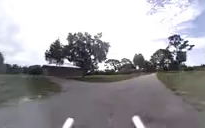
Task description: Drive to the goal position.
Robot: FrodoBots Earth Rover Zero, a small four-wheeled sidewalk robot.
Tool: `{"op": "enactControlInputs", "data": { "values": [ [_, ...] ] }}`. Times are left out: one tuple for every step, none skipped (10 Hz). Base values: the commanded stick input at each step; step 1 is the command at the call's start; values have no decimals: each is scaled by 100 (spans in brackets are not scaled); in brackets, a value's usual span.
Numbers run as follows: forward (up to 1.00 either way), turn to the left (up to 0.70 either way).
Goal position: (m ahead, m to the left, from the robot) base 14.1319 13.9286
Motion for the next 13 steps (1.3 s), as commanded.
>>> {"op": "enactControlInputs", "data": {
  "values": [
    [69,3],
    [69,3],
    [69,3],
    [69,3],
    [69,3],
    [69,3],
    [69,3],
    [69,3],
    [69,3],
    [69,3],
    [69,3],
    [69,3],
    [69,3]
  ]
}}
